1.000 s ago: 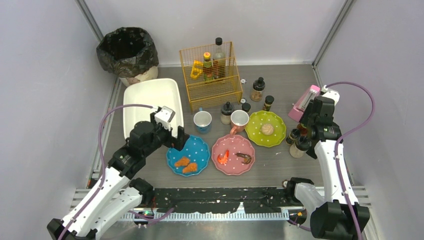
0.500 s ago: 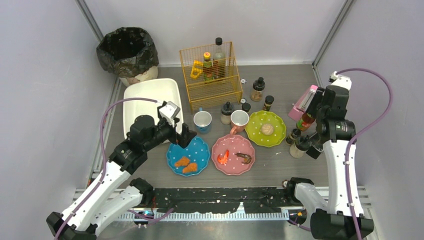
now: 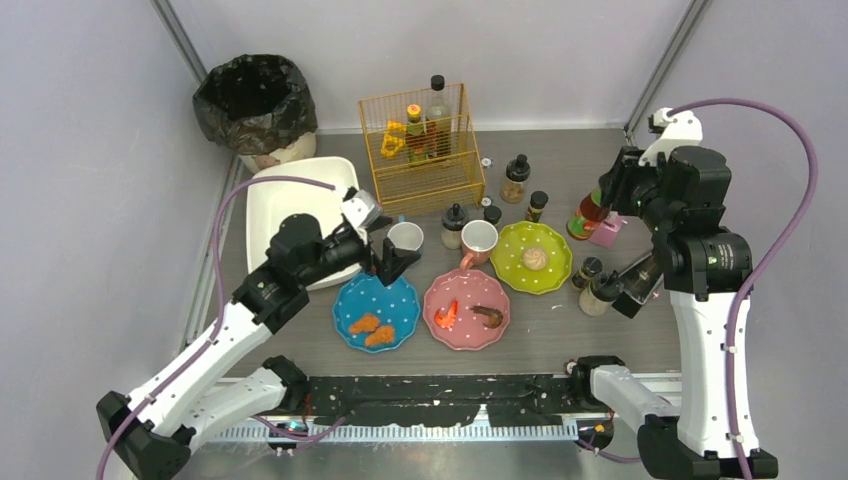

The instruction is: Clear the kitchen counter

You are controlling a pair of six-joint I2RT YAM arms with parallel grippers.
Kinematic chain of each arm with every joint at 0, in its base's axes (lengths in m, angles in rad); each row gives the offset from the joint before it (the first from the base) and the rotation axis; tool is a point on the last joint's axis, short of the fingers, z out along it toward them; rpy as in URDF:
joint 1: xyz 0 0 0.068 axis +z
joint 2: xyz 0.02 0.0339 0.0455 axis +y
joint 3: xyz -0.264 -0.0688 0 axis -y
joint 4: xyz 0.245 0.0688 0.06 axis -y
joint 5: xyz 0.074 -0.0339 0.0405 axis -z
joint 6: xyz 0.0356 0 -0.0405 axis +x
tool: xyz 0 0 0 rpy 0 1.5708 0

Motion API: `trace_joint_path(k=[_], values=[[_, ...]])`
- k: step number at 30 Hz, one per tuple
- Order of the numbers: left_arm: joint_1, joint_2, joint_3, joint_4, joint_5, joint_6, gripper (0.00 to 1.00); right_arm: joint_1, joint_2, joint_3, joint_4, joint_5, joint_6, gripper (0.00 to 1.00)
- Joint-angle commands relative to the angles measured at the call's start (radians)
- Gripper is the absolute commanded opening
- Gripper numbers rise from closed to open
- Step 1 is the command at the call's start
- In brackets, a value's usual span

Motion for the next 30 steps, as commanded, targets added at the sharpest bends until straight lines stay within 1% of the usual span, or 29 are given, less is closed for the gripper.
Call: trace_joint_path(k=[1,7,9,16,24,29,30], values=[[-0.043,0.059,0.084,0.219,0.085,0.030,0.93,0.083,0.002,0.106,0.019,-0.124,-0.030,0.06],[-0.099,0.203,0.148,0.395,0.156,0.022,0.93,0.171,-0.003,0.108,0.008,-0.257,-0.037,0.05],[-0.129,0.257,0.176,0.433,0.179,0.023,0.93,0.206,-0.006,0.093,0.011,-0.289,-0.045,0.05],[-0.214,0.431,0.235,0.582,0.234,0.020,0.93,0.268,-0.040,0.006,0.060,-0.407,-0.043,0.05],[-0.279,0.555,0.292,0.659,0.223,0.018,0.92,0.325,-0.072,-0.049,0.076,-0.485,-0.061,0.05],[-0.302,0.610,0.334,0.671,0.224,-0.016,0.86,0.340,-0.089,-0.074,0.084,-0.516,-0.086,0.05],[-0.306,0.622,0.341,0.673,0.225,-0.025,0.84,0.341,-0.092,-0.081,0.087,-0.519,-0.093,0.05]])
